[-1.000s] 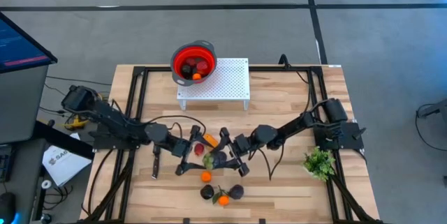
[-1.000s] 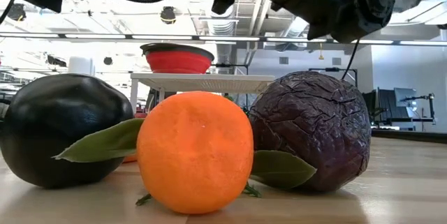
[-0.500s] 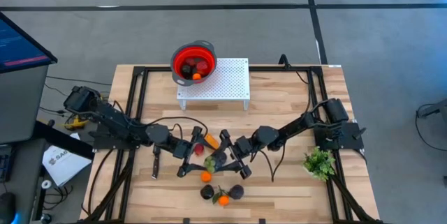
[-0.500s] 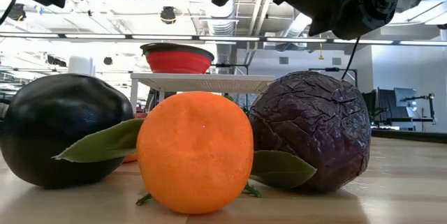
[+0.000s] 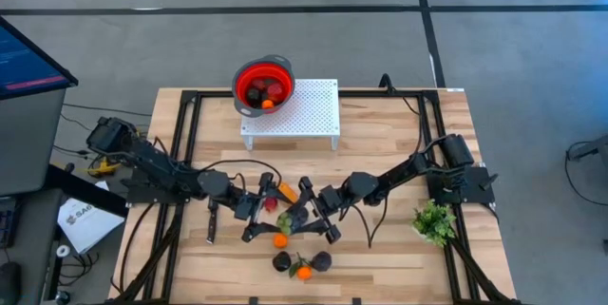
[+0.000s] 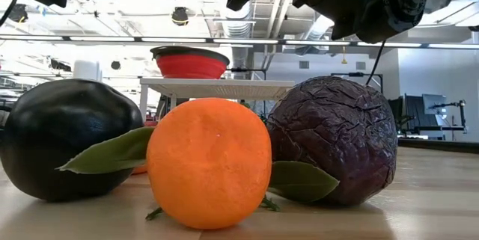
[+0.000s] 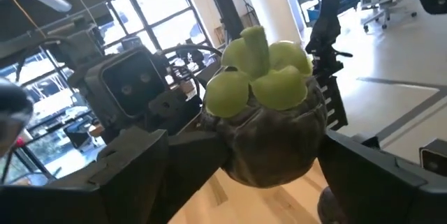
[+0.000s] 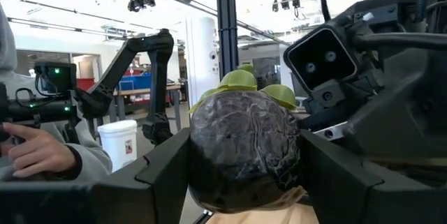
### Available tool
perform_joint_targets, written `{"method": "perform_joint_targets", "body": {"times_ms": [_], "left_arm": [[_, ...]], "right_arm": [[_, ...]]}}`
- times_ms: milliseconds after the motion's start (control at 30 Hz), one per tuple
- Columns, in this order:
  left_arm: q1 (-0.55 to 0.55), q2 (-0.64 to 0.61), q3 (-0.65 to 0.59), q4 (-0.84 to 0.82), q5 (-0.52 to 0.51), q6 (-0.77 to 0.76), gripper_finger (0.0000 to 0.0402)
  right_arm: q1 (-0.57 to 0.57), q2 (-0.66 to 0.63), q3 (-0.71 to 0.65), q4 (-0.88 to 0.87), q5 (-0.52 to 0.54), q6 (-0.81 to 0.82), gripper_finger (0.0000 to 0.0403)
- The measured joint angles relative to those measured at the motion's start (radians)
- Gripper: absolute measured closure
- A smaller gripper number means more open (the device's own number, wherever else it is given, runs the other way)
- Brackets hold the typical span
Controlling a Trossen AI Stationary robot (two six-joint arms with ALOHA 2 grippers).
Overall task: Pick & Place Fruit
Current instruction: Put the purple mangosteen into the red strainer bowl on the shelf
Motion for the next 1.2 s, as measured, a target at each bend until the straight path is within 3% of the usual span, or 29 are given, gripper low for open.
{"method": "perform_joint_targets", "body": {"times_ms": [300, 767, 1200], "left_arm": [[-0.005, -0.089, -0.001, -0.104, -0.042, -0.013, 0.0043], [0.007, -0.093, 0.003, -0.084, 0.019, -0.129, 0.0029], [0.007, -0.091, 0.002, -0.137, 0.036, -0.096, 0.0042]], "right_arm": [[-0.003, 0.0, 0.003, 0.007, 0.022, 0.011, 0.0172], [-0.011, 0.005, -0.001, -0.055, 0.067, 0.018, 0.0172], [-0.009, 0.003, -0.002, -0.034, 0.059, 0.019, 0.0168]]}}
